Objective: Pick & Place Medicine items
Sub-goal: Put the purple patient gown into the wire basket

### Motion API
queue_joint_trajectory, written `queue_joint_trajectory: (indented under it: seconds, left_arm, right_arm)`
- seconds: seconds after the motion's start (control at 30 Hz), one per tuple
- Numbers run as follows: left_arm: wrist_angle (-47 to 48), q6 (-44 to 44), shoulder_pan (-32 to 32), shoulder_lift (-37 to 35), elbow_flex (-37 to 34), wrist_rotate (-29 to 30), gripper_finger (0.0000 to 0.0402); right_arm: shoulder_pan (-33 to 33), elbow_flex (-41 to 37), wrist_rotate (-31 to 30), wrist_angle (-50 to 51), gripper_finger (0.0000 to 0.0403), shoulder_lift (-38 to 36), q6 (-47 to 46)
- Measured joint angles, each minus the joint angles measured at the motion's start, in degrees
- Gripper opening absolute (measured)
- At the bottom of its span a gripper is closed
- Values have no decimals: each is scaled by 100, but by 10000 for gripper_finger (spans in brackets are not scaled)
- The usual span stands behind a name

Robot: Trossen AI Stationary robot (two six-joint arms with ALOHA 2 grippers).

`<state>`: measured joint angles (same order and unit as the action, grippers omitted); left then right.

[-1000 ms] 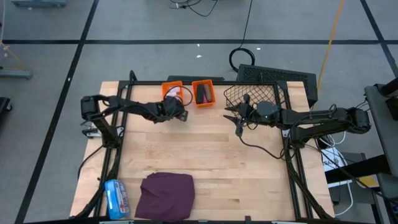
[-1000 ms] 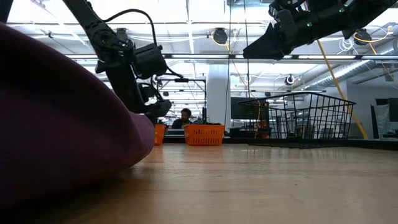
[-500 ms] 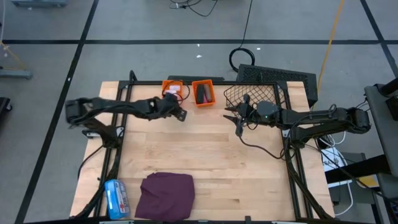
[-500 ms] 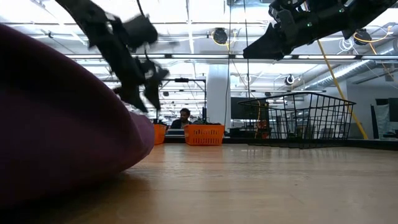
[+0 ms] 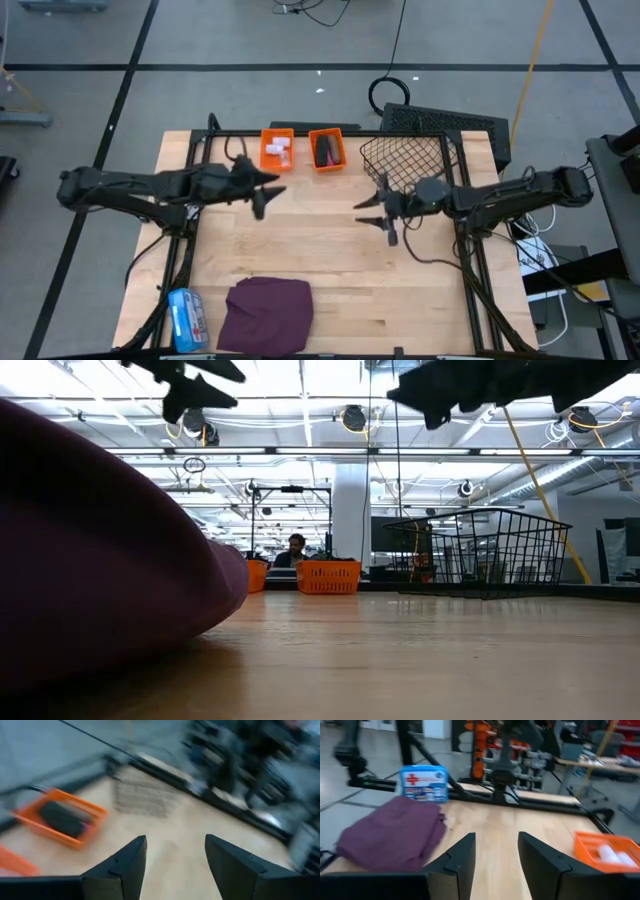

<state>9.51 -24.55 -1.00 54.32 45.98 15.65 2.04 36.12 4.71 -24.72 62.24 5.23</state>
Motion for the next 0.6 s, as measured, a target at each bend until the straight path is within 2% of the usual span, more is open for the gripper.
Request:
queue_joint_trajectory:
  seconds: [0.13,0.23,0.3,0.4,0.53,0.6]
  left_arm:
    - [336,92,-311,-166,0,-1629,209]
    - [-70,322,-787,-57,0,-2775,209]
    - [-365,578,-1397,179,9,-2788,209]
    - [-254,768,-2281,662,18,-2170,209]
    - [-149,224,-3165,1501,201,-1366,200]
    - [-85,-283,-3506,1960,248,-1203,189]
  right_arm:
    - [255,0,-7,-161,135,-4,53]
    - [360,0,-11,-190,134,-4,169]
    - [381,0,-11,-188,134,-4,239]
    - [395,0,-17,-249,134,-4,245]
    - [396,0,-17,-242,133,-7,248]
    - [398,0,-16,-234,133,-7,171]
